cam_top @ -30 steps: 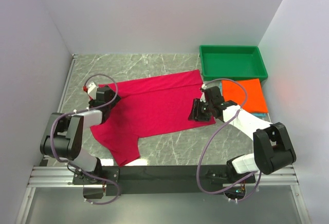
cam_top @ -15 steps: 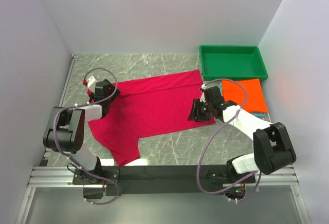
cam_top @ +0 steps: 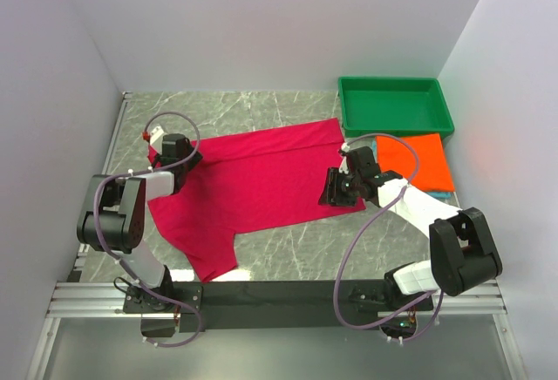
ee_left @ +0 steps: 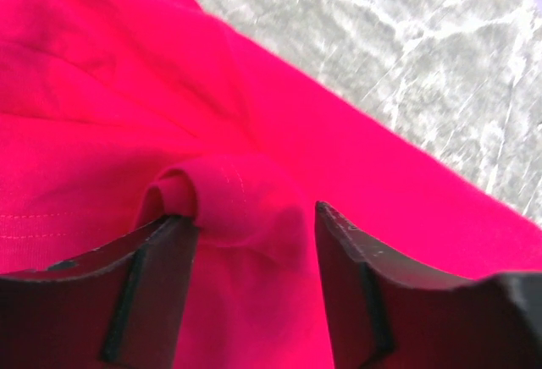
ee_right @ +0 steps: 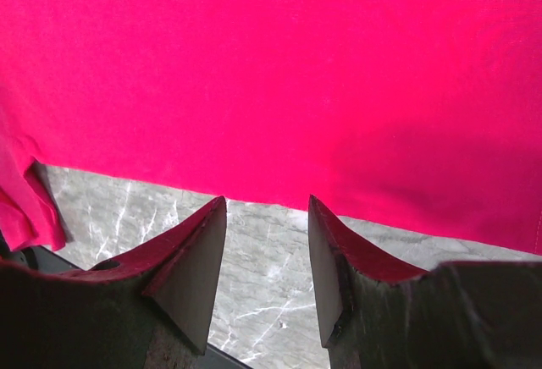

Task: Fold and stack the t-shirts
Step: Fold the tshirt

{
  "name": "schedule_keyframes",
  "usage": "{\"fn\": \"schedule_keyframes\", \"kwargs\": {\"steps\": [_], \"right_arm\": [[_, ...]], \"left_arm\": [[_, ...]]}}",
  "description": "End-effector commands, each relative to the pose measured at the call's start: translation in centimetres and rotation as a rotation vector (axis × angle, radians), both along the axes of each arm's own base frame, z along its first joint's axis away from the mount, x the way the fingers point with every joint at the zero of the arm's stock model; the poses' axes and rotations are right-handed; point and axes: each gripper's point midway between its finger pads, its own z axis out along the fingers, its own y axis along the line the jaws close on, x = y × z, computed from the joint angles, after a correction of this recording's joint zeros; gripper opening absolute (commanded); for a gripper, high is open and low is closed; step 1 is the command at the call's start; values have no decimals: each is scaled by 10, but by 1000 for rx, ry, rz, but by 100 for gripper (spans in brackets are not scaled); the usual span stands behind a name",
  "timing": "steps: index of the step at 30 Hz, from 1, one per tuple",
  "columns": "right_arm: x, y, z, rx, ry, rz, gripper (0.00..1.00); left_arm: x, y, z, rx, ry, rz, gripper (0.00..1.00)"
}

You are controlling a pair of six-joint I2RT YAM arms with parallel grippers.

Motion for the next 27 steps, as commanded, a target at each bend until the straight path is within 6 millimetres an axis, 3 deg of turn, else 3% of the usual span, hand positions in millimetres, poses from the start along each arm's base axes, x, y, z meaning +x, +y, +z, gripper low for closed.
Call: {"fn": "schedule_keyframes", "kwargs": {"steps": [1,8,13,18,27], "right_arm": [[2,3,2,4,-29,22,50],[2,3,2,7,-25,25,50],[1,3,1,8,-24,23,51],[2,3,1,6,-24,23,50],[1,3,1,8,-27,21,50]], "left_arm": [[5,-4,11,-18,-15,-19,57],[-3,-11,11,-32,7,-45,46],[-5,-17,19,-56,8,-46,45],[-8,-35,34,-101,20,-61,45],[-31,-72,39,-241,80,-111,43]]}}
